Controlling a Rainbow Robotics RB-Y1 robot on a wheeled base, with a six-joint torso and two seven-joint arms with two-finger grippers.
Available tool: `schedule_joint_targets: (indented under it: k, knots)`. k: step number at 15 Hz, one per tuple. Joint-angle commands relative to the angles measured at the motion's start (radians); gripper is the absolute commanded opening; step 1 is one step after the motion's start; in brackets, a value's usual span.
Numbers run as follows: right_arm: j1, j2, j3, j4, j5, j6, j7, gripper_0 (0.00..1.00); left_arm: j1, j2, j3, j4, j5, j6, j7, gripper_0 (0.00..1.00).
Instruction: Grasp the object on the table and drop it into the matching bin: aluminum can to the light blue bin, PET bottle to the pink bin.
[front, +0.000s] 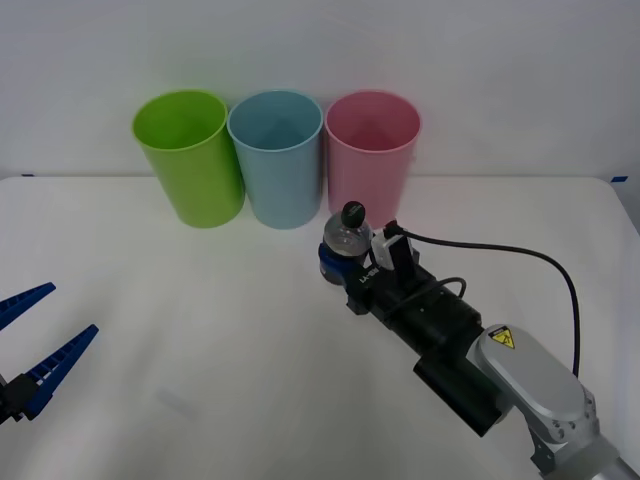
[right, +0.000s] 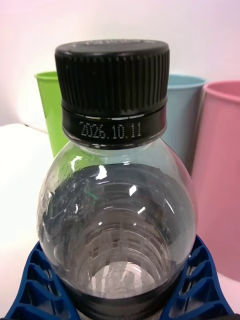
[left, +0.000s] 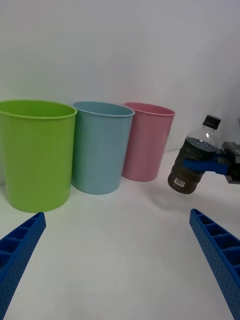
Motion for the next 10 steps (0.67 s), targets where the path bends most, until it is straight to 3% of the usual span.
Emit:
schedule_joint_targets:
  k: [1, 8, 10]
  knots:
    - [0.013, -0.06, -0.012, -0.065, -0.036, -0.017, -0.025, 0.0, 0.0, 0.0, 0.0, 0.0, 0.0, 0.0, 0.0, 1.0]
    - [0.016, -0.231, -0.046, -0.221, -0.142, -0.05, -0.094, 0.0, 0.0, 0.0, 0.0, 0.0, 0.0, 0.0, 0.0, 1.0]
    - [0.012, -0.284, -0.061, -0.269, -0.147, -0.06, -0.174, 0.0, 0.0, 0.0, 0.0, 0.0, 0.0, 0.0, 0.0, 1.0]
